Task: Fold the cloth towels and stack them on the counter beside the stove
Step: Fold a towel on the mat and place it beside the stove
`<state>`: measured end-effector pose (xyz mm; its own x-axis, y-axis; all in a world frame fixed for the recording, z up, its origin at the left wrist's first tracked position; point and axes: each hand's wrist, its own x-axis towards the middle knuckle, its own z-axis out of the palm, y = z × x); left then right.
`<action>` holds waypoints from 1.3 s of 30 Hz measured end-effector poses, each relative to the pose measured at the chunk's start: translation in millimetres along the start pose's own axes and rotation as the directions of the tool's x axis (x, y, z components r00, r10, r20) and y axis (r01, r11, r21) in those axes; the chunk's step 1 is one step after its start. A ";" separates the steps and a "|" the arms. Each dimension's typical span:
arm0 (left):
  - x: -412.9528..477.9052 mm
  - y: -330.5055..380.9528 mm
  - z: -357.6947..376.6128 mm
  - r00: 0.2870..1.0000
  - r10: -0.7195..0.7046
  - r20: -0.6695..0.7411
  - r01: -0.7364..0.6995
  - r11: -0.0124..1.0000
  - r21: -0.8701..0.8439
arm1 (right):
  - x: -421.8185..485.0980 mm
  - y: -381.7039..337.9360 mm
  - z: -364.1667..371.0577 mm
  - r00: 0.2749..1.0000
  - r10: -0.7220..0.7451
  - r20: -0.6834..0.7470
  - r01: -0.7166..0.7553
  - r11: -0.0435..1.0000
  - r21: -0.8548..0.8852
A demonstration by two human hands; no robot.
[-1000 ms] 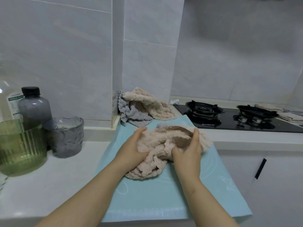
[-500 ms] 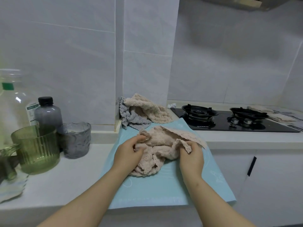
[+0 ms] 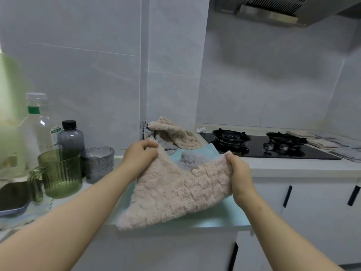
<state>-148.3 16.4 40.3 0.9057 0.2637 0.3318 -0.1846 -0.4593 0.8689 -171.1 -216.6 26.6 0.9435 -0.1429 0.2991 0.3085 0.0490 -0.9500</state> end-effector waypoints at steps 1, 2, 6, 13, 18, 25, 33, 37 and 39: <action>-0.6 -7.4 0.8 0.999 -0.035 0.024 0.033 0.998 0.048 | -0.7 4.1 -0.2 0.995 0.094 0.043 -0.091 0.994 -0.068; -2.0 -16.0 2.4 0.996 -0.068 0.063 0.062 0.993 0.103 | -0.9 9.2 -0.3 0.983 0.167 0.072 -0.149 0.966 -0.210; -9.6 -51.7 13.7 0.973 -0.128 0.190 0.042 0.914 0.403 | 2.3 44.2 -6.6 0.953 0.292 0.080 -0.152 0.692 -0.706; 0.4 -75.1 31.1 0.983 -0.092 0.156 0.011 0.892 0.452 | 23.4 65.4 4.8 0.959 0.270 0.089 0.000 0.315 -0.949; 22.0 -74.1 39.5 0.999 0.027 -0.039 -0.012 0.939 0.344 | 40.4 71.9 10.4 0.996 0.085 0.008 -0.033 0.459 -0.888; 39.6 -84.0 51.1 0.999 -0.033 -0.007 0.033 0.908 0.419 | 76.5 70.3 19.8 0.995 0.067 -0.072 -0.098 0.568 -0.817; 45.5 -100.1 55.1 0.999 -0.049 -0.001 0.045 0.910 0.413 | 128.5 93.4 33.5 0.986 0.149 -0.078 -0.142 0.489 -0.861; 49.7 -102.7 53.4 0.995 -0.072 -0.075 0.093 0.945 0.315 | 139.3 85.7 51.6 0.991 -0.079 -0.104 -0.006 0.767 -0.641; 50.5 -102.9 52.9 0.994 -0.067 -0.087 0.090 0.949 0.301 | 136.4 87.1 57.5 0.999 -0.002 -0.042 -0.025 0.775 -0.631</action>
<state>-63.4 32.1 -51.9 0.8796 0.3666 0.3033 0.0213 -0.6672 0.7446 -8.5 -174.9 -10.2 0.9369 -0.1847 0.2967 0.1389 -0.5823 -0.8010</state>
